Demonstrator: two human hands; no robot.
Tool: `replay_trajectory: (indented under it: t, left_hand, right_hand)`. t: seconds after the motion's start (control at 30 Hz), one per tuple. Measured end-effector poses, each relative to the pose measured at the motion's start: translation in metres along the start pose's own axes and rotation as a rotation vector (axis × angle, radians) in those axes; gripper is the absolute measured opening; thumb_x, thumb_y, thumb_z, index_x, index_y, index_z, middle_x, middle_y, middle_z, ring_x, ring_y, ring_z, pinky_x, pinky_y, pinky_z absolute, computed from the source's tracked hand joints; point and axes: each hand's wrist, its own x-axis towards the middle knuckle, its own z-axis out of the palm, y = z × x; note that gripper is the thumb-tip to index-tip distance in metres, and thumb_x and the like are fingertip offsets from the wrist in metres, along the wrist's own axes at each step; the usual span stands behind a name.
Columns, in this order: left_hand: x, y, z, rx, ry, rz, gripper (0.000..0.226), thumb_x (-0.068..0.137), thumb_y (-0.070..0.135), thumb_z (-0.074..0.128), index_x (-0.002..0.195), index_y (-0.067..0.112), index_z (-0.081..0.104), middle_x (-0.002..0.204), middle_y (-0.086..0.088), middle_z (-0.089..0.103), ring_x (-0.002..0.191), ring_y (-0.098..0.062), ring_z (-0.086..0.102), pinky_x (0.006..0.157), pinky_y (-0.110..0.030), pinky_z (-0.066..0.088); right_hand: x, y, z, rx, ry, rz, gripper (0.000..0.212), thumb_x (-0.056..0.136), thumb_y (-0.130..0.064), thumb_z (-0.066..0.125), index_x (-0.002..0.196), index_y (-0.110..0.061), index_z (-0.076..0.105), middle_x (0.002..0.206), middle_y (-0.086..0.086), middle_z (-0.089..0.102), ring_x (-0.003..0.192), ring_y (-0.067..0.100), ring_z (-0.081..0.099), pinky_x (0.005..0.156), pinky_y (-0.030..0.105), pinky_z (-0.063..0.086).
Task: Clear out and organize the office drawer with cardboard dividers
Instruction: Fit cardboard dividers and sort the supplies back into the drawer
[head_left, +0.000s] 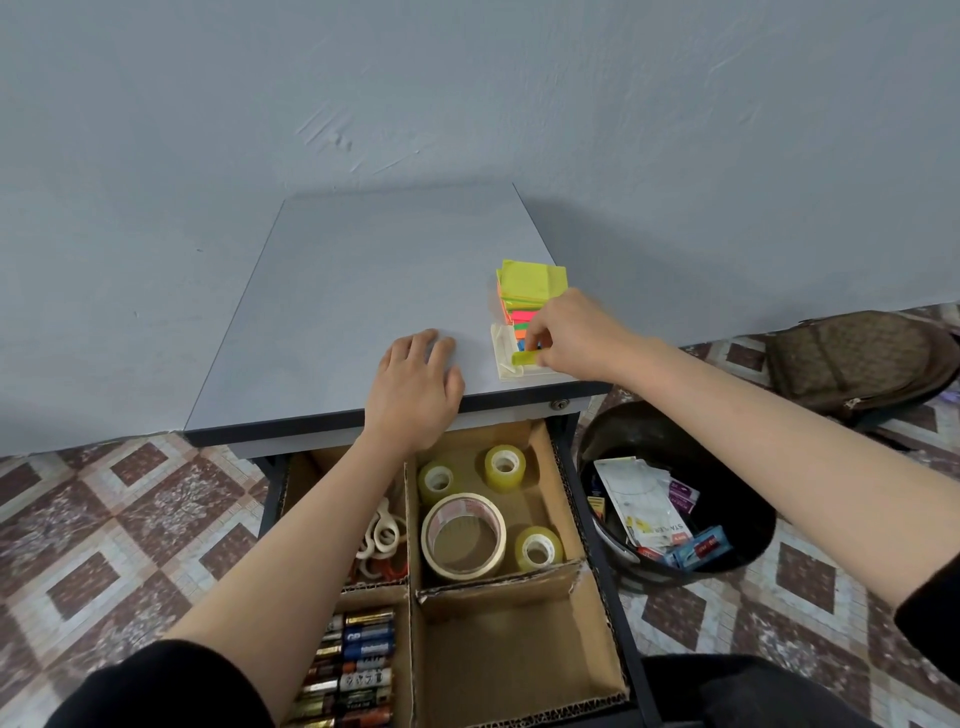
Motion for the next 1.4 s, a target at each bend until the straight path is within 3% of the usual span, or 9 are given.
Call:
replay_trajectory:
  t: [0.17, 0.27, 0.43, 0.63, 0.93, 1.1, 1.4]
  left_hand:
    - [0.000, -0.001, -0.003, -0.037, -0.030, -0.008, 0.046, 0.099, 0.032, 0.028, 0.139, 0.013, 0.037, 0.148, -0.007, 0.033, 0.136, -0.026, 0.026, 0.112, -0.036, 0.022]
    - [0.004, 0.001, -0.012, -0.129, -0.078, -0.046, 0.043, 0.098, 0.027, 0.037, 0.139, 0.012, 0.039, 0.148, -0.007, 0.034, 0.136, -0.025, 0.026, 0.112, -0.034, 0.022]
    - [0.010, 0.021, -0.032, -0.257, 0.049, -0.056, 0.032, 0.095, 0.024, 0.048, 0.124, 0.014, 0.056, 0.132, -0.005, 0.052, 0.125, -0.020, 0.039, 0.101, -0.030, 0.033]
    - [0.024, 0.055, -0.044, -0.182, 0.089, 0.099, 0.025, 0.095, 0.028, 0.050, 0.108, 0.017, 0.069, 0.115, -0.002, 0.063, 0.108, -0.019, 0.047, 0.087, -0.031, 0.036]
    - [0.045, 0.071, -0.031, -0.103, -0.020, 0.131, 0.025, 0.096, 0.028, 0.050, 0.111, 0.022, 0.069, 0.114, -0.002, 0.063, 0.109, -0.020, 0.045, 0.089, -0.033, 0.037]
    - [0.048, 0.071, -0.026, -0.152, 0.004, 0.101, 0.021, 0.093, 0.025, 0.054, 0.106, 0.020, 0.070, 0.107, -0.001, 0.064, 0.103, -0.019, 0.047, 0.086, -0.032, 0.039]
    - [0.048, 0.071, -0.025, -0.094, -0.015, 0.116, 0.022, 0.091, 0.029, 0.057, 0.108, 0.020, 0.069, 0.108, -0.002, 0.063, 0.105, -0.018, 0.046, 0.085, -0.031, 0.037]
  right_hand:
    - [-0.004, 0.005, 0.000, 0.070, 0.008, 0.039, 0.024, 0.085, 0.001, 0.057, 0.105, -0.003, 0.071, 0.108, 0.012, 0.068, 0.096, 0.023, 0.059, 0.077, 0.023, 0.042]
    - [-0.013, 0.009, -0.007, 0.234, 0.054, 0.113, 0.022, 0.085, -0.001, 0.063, 0.106, -0.001, 0.070, 0.106, 0.012, 0.069, 0.083, 0.015, 0.057, 0.075, 0.021, 0.041]
    - [-0.044, 0.019, -0.004, 0.814, 0.131, 0.334, 0.023, 0.084, -0.004, 0.067, 0.107, 0.000, 0.066, 0.081, 0.004, 0.063, 0.057, 0.013, 0.059, 0.053, 0.018, 0.053]
    - [-0.071, 0.029, 0.024, 1.363, 0.217, 0.503, 0.020, 0.086, -0.003, 0.064, 0.105, -0.001, 0.062, 0.077, 0.008, 0.062, 0.059, 0.016, 0.060, 0.056, 0.024, 0.057]
    - [-0.075, 0.048, 0.041, 1.457, 0.307, 0.506, 0.018, 0.086, -0.004, 0.062, 0.103, 0.000, 0.065, 0.075, 0.006, 0.064, 0.058, 0.012, 0.062, 0.062, 0.027, 0.058]
    - [-0.076, 0.054, 0.049, 1.465, 0.308, 0.528, 0.018, 0.087, -0.005, 0.062, 0.105, -0.001, 0.066, 0.080, 0.008, 0.065, 0.063, 0.015, 0.063, 0.071, 0.034, 0.058]
    - [-0.078, 0.054, 0.057, 1.454, 0.293, 0.518, 0.019, 0.086, -0.005, 0.063, 0.105, 0.000, 0.066, 0.081, 0.010, 0.064, 0.064, 0.015, 0.063, 0.064, 0.028, 0.058]
